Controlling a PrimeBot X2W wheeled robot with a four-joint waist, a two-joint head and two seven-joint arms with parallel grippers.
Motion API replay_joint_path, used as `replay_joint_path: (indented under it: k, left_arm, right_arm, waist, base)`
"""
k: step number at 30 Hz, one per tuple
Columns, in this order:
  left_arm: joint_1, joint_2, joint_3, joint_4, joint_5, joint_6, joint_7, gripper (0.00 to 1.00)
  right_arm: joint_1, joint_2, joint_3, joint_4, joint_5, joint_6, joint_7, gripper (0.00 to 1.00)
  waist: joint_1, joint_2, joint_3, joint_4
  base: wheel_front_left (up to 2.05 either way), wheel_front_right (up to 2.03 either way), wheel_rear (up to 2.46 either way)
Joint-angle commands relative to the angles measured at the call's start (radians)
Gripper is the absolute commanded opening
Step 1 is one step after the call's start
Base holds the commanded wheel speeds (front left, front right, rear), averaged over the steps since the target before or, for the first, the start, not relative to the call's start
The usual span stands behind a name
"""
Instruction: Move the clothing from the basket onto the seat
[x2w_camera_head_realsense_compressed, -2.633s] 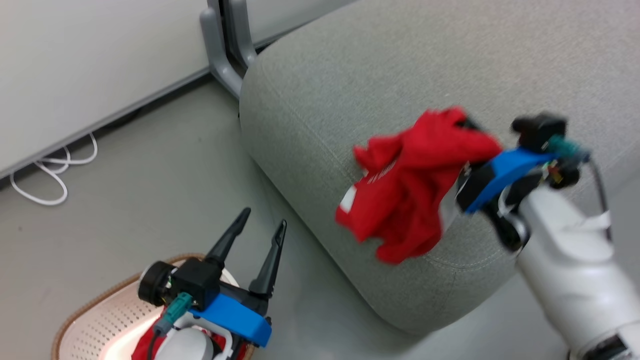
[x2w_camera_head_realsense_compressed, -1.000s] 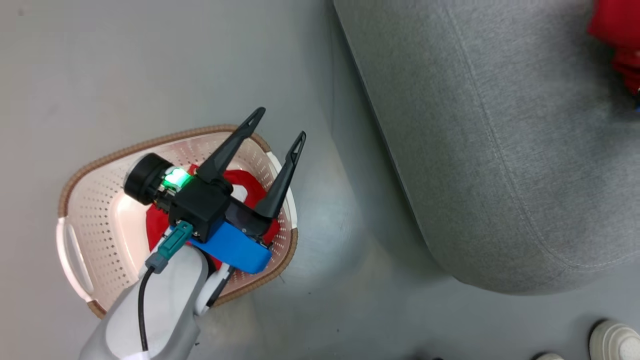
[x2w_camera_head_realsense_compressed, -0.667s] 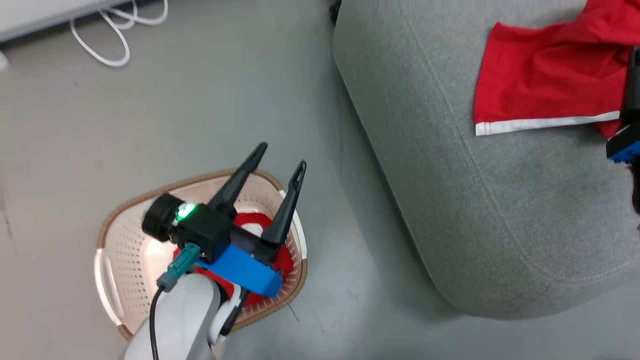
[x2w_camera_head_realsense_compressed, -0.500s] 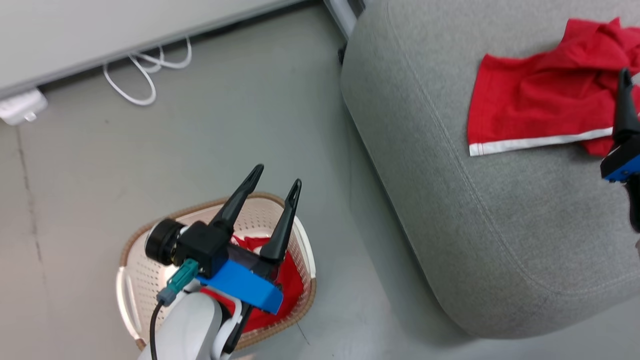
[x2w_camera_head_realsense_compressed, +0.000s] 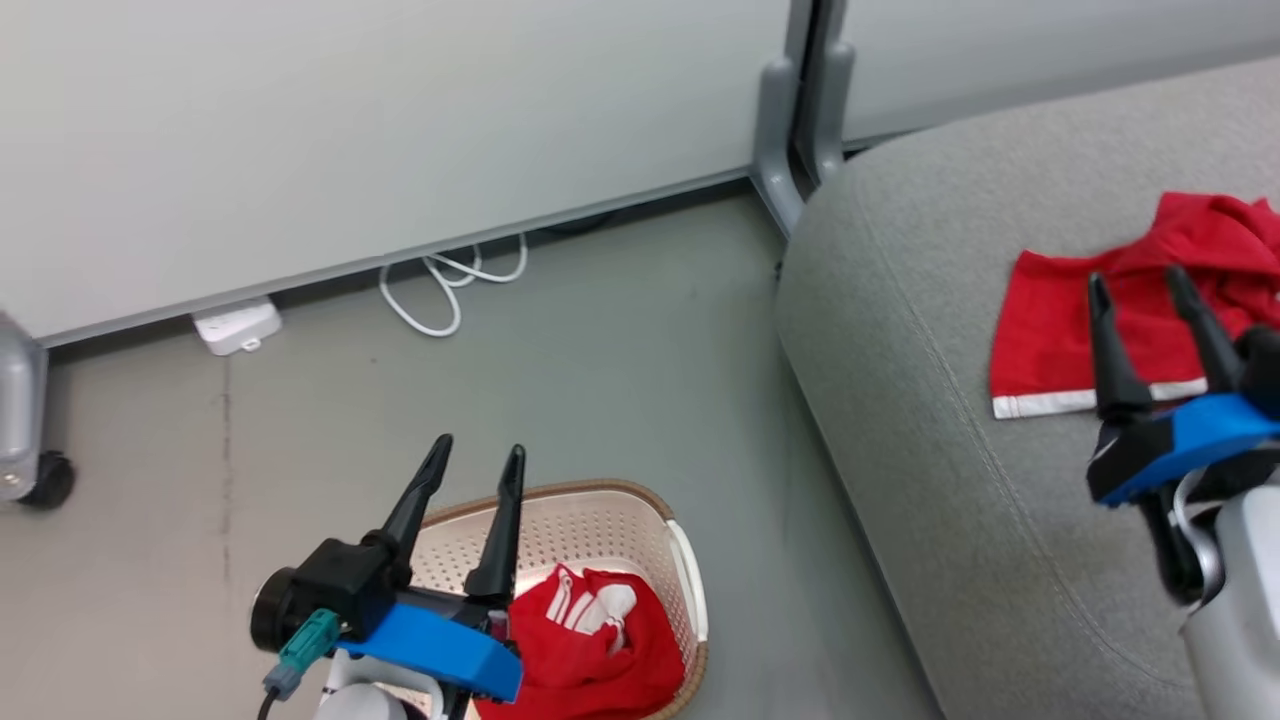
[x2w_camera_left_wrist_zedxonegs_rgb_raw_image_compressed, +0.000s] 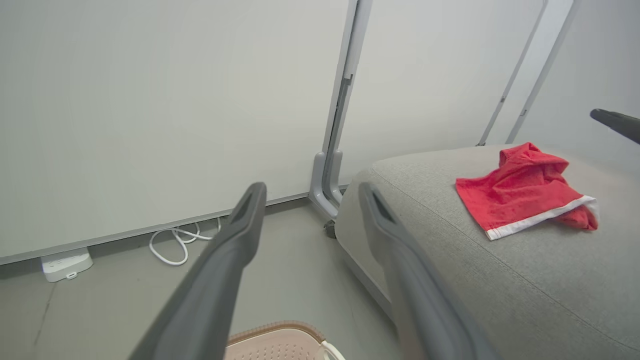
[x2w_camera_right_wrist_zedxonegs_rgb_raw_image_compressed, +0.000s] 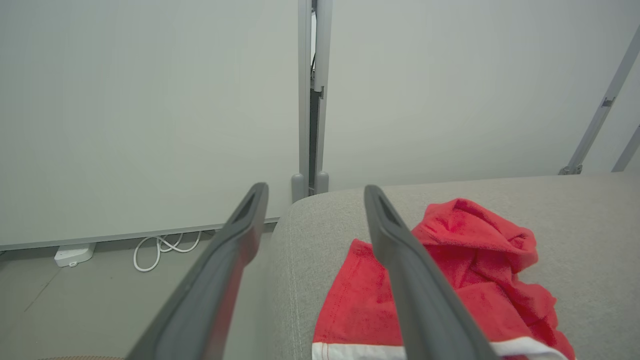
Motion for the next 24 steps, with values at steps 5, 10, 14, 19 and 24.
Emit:
replay_joint_path:
  k: [5, 10, 14, 19, 24]
  left_arm:
    - [0.041, -0.012, 0.071, 0.006, 0.019, -0.001, -0.003, 1.0]
    - [0.072, -0.018, 0.14, 0.014, 0.034, -0.001, -0.003, 1.0]
    - [0.09, -0.02, 0.182, 0.032, 0.044, -0.001, -0.003, 1.0]
    - [0.111, -0.025, 0.231, 0.051, 0.051, -0.001, -0.003, 1.0]
    - [0.132, -0.032, 0.258, 0.056, 0.061, -0.001, -0.003, 1.0]
  right_arm:
    - [0.14, 0.06, -0.009, -0.14, -0.019, 0.0, 0.019, 1.0]
    - [0.259, 0.126, -0.02, -0.266, -0.046, 0.0, 0.045, 1.0]
    - [0.334, 0.171, -0.021, -0.335, -0.063, 0.0, 0.07, 1.0]
    - [0.4, 0.209, -0.029, -0.376, -0.077, 0.0, 0.084, 1.0]
    - [0.434, 0.23, -0.034, -0.393, -0.08, 0.0, 0.095, 1.0]
  waist:
    - [0.0003, -0.0001, -0.058, 0.082]
    - [0.0003, -0.0001, -0.071, 0.124]
    - [0.0003, -0.0001, -0.081, 0.152]
    - [0.0003, -0.0001, -0.098, 0.173]
    - [0.0003, -0.0001, -0.109, 0.178]
  base:
    - [0.0, 0.0, 0.0]
    - [0.0, 0.0, 0.0]
    - [0.0, 0.0, 0.0]
    - [0.0, 0.0, 0.0]
    - [0.0, 0.0, 0.0]
